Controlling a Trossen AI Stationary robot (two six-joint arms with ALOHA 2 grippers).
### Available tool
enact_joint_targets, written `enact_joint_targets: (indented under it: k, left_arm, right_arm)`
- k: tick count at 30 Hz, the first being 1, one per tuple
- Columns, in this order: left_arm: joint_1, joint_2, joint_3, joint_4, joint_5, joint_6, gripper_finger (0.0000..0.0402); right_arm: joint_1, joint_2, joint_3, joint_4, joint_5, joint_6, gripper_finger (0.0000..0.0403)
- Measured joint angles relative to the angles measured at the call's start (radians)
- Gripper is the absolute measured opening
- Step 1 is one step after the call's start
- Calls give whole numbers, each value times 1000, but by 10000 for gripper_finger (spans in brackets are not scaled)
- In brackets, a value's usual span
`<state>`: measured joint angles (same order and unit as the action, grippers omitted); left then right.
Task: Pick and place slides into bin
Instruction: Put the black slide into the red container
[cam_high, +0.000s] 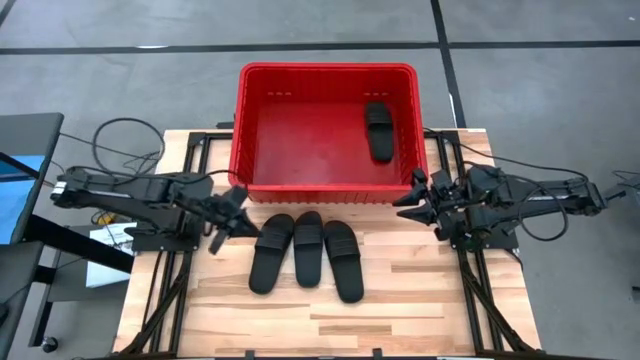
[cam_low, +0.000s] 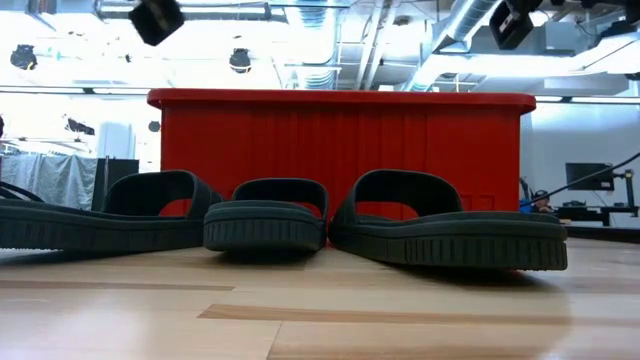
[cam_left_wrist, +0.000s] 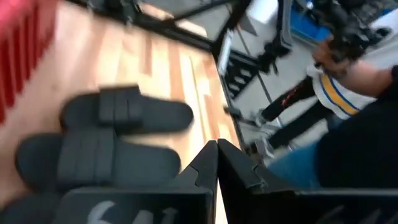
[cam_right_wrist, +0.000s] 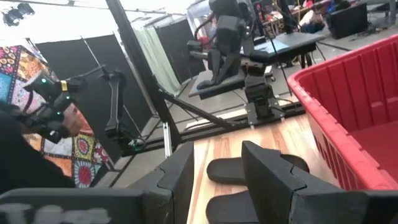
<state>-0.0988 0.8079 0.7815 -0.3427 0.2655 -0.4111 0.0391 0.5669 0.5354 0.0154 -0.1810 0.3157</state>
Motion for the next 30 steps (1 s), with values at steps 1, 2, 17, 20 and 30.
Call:
enact_joint_targets:
  k: [1,2,17,20,30]
  left_arm:
    - [0,20,0,23,-29,8,0]
    - [0,40,0,43,-64,12,0]
    - [-91,306,56,266,-187,-40,40]
    - [-94,312,60,269,-171,-44,76]
    - [-194,322,61,271,-255,106,165]
  right_arm:
    - [0,-3,0,-7,-1,0,127]
    - [0,-7,0,-15,-1,2,127]
    - [0,-111,0,-164,-27,44,127]
    - [0,-125,0,-178,-27,44,127]
    - [0,-138,1,-262,-28,44,127]
